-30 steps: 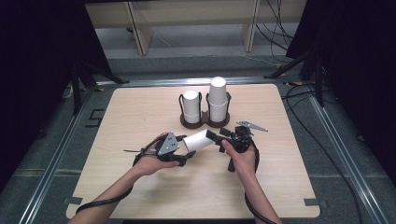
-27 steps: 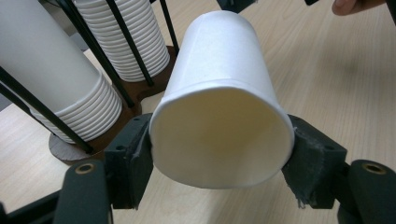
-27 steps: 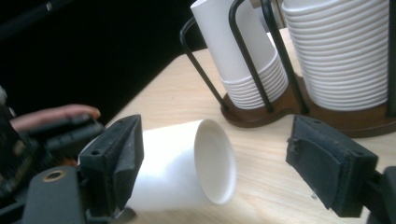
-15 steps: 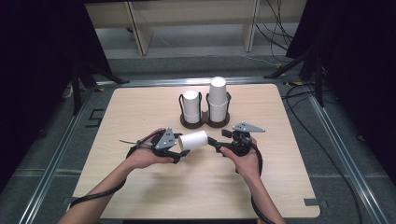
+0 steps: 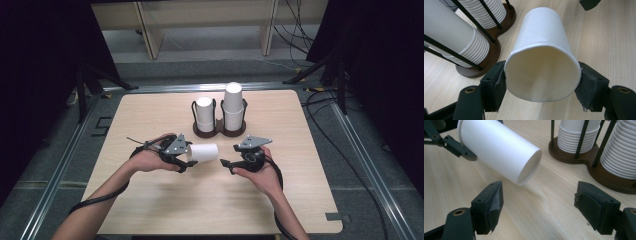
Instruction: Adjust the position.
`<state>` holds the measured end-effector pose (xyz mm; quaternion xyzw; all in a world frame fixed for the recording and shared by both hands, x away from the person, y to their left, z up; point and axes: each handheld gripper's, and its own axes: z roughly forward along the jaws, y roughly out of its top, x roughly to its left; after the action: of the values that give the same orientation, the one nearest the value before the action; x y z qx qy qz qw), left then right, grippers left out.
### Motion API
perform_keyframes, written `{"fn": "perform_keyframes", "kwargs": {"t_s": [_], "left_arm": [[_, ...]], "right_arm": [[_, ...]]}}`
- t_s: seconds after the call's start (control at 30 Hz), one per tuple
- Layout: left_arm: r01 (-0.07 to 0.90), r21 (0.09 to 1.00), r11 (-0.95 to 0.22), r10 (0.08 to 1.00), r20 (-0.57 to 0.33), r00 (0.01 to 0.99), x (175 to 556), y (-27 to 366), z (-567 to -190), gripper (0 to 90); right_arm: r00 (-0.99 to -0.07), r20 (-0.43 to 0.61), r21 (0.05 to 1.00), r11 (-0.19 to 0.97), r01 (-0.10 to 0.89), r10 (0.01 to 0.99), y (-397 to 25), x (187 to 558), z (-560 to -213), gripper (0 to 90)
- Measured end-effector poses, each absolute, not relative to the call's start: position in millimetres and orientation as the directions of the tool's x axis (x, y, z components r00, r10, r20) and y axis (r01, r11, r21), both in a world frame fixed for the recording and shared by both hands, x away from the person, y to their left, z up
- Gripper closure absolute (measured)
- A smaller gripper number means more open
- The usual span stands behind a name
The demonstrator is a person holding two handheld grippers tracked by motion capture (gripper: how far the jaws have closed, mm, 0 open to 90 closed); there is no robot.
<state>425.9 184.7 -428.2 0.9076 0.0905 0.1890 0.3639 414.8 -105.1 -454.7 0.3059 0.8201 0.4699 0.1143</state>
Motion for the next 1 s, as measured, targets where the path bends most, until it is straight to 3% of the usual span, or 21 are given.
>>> {"fn": "perform_keyframes", "kwargs": {"t_s": [0.53, 1.0], "left_arm": [[-0.002, 0.63, -0.776, 0.223, 0.278, 0.934, 427, 180, -429, 31.4], [-0.027, 0.612, -0.79, 0.178, 0.272, 0.946, 428, 176, -429, 31.5]], "right_arm": [[-0.853, -0.036, 0.814, 0.511, 0.278, 0.521, -93, 416, -453, 24.2], [-0.892, -0.059, 0.804, 0.55, 0.224, 0.449, -85, 417, -446, 25.7]]}}
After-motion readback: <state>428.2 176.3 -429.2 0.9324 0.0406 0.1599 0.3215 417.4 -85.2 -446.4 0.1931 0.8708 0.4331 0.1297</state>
